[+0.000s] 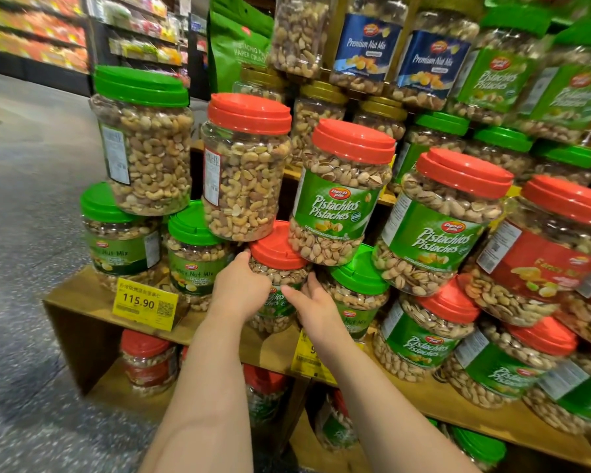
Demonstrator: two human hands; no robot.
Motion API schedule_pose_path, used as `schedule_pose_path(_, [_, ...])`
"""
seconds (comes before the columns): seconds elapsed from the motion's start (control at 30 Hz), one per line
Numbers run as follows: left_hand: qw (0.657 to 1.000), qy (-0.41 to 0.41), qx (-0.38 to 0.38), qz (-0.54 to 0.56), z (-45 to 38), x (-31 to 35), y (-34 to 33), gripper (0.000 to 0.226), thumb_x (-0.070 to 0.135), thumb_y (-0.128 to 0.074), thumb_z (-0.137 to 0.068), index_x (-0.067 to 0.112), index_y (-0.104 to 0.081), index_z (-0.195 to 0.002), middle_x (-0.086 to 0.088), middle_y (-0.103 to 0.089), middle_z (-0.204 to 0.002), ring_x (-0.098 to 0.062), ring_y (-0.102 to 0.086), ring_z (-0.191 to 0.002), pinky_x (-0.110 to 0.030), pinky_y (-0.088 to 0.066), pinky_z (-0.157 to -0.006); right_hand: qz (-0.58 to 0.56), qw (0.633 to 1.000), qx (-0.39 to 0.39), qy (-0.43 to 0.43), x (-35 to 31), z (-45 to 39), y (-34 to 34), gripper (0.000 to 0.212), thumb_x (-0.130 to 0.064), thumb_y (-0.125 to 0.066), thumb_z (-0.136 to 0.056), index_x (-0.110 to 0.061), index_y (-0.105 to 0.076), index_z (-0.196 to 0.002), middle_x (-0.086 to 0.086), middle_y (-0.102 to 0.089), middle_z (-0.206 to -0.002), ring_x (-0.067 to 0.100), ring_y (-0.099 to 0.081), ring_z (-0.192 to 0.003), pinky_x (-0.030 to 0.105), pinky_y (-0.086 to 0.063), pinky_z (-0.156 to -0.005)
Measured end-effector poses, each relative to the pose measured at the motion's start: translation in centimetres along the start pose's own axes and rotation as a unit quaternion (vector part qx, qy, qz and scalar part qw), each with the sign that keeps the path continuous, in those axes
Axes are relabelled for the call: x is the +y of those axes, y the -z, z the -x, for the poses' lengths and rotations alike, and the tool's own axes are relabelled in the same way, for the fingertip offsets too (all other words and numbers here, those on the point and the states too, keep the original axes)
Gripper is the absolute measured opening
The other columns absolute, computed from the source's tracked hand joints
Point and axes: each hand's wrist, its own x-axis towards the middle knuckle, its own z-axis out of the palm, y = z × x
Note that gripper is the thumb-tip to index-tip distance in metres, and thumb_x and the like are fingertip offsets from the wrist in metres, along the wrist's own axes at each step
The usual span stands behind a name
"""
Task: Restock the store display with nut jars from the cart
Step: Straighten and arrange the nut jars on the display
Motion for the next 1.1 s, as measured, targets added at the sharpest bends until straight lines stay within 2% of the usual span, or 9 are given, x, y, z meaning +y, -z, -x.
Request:
schedule_pose_path(0.07, [1.0,-0.001,-0.001,0.002,0.1,0.1,0.0,0.077,0.011,-0.055,-0.088,0.019,-0.029,-0.16,-0.012,-0.047,-0.152,-0.035,-0.047,-0.134,-0.043,-0.043,-0.107,-0.01,1.0,-0.008,0.004,-0.1,0.1,-0.1,0.086,-0.021,-0.062,-0.101,-0.01,-0.002,-0.162,-0.004,-0.021,-0.161,0.005,-0.027,-0.14,0.024,-0.028,-0.114])
schedule_pose_path(0.17, [1.0,-0.002,0.0,0.005,0.2,0.1,0.0,0.078,0.011,-0.055,-0.087,0.018,-0.03,-0.16,-0.012,-0.046,-0.154,-0.035,-0.046,-0.136,-0.043,-0.042,-0.108,-0.01,1.0,-0.01,0.006,0.0,0.1,-0.1,0.09,-0.024,-0.064,-0.099,-0.012,-0.001,-0.162,0.003,-0.023,-0.165,0.001,-0.026,-0.131,0.022,-0.029,-0.109])
schedule_pose_path(0.3, [1.0,0.002,0.003,0.015,0.4,0.3,0.1,0.078,0.01,-0.056,-0.086,0.017,-0.03,-0.16,-0.013,-0.045,-0.154,-0.034,-0.047,-0.136,-0.043,-0.043,-0.108,-0.015,1.0,-0.012,-0.002,-0.3,0.4,-0.2,0.111,-0.043,-0.071,-0.082,-0.015,0.0,-0.163,0.002,-0.018,-0.168,0.006,-0.027,-0.143,0.03,-0.029,-0.119])
schedule_pose_path(0.43, [1.0,0.003,0.005,0.019,0.5,0.3,0.1,0.078,0.01,-0.056,-0.087,0.016,-0.03,-0.16,-0.013,-0.044,-0.155,-0.034,-0.045,-0.137,-0.043,-0.043,-0.109,-0.005,1.0,-0.01,-0.009,0.0,0.5,-0.2,0.101,-0.037,-0.071,-0.093,-0.015,-0.001,-0.162,0.006,-0.022,-0.167,0.018,-0.026,-0.15,0.035,-0.029,-0.12])
schedule_pose_path(0.57, [1.0,0.008,0.003,0.022,0.5,0.3,0.1,0.079,0.011,-0.056,-0.087,0.018,-0.028,-0.161,-0.012,-0.04,-0.158,-0.034,-0.043,-0.139,-0.043,-0.041,-0.108,0.016,1.0,-0.016,-0.011,-0.3,0.6,-0.1,0.116,-0.053,-0.069,-0.078,-0.018,0.001,-0.163,0.005,-0.024,-0.166,0.02,-0.027,-0.15,0.037,-0.03,-0.12])
schedule_pose_path(0.73, [0.999,0.02,-0.006,0.026,1.6,0.7,0.1,0.081,0.012,-0.057,-0.089,0.02,-0.023,-0.162,-0.01,-0.039,-0.16,-0.033,-0.042,-0.141,-0.042,-0.04,-0.112,0.011,0.999,-0.029,-0.019,-0.7,0.8,0.5,0.098,-0.038,-0.069,-0.094,-0.017,-0.003,-0.163,-0.008,-0.031,-0.158,0.005,-0.034,-0.131,0.027,-0.033,-0.108])
schedule_pose_path(0.83, [0.999,0.04,0.001,0.028,2.9,1.3,0.5,0.085,0.015,-0.06,-0.088,0.021,-0.019,-0.163,-0.009,-0.034,-0.163,-0.031,-0.038,-0.145,-0.043,-0.036,-0.116,0.021,0.998,-0.044,-0.035,-1.6,1.4,0.7,0.1,-0.043,-0.069,-0.091,-0.016,-0.005,-0.163,0.0,-0.023,-0.166,0.016,-0.029,-0.149,0.034,-0.031,-0.118])
schedule_pose_path(0.93, [0.997,0.054,0.018,0.049,4.9,2.0,0.7,0.084,0.018,-0.062,-0.09,0.024,-0.02,-0.163,-0.008,-0.036,-0.162,-0.03,-0.04,-0.144,-0.042,-0.037,-0.113,0.028,0.997,-0.063,-0.032,-3.0,2.9,0.8,0.105,-0.052,-0.068,-0.084,-0.017,-0.008,-0.163,0.002,-0.021,-0.168,0.019,-0.024,-0.153,0.041,-0.028,-0.123])
schedule_pose_path(1.1, [0.993,0.077,0.052,0.066,8.6,3.1,0.3,0.079,0.014,-0.06,-0.09,0.024,-0.026,-0.162,-0.008,-0.042,-0.158,-0.027,-0.048,-0.133,-0.039,-0.042,-0.105,0.023,0.994,-0.105,-0.035,-5.4,4.8,2.7,0.085,-0.038,-0.066,-0.097,-0.017,-0.015,-0.163,0.001,-0.021,-0.168,0.013,-0.024,-0.153,0.039,-0.027,-0.124])
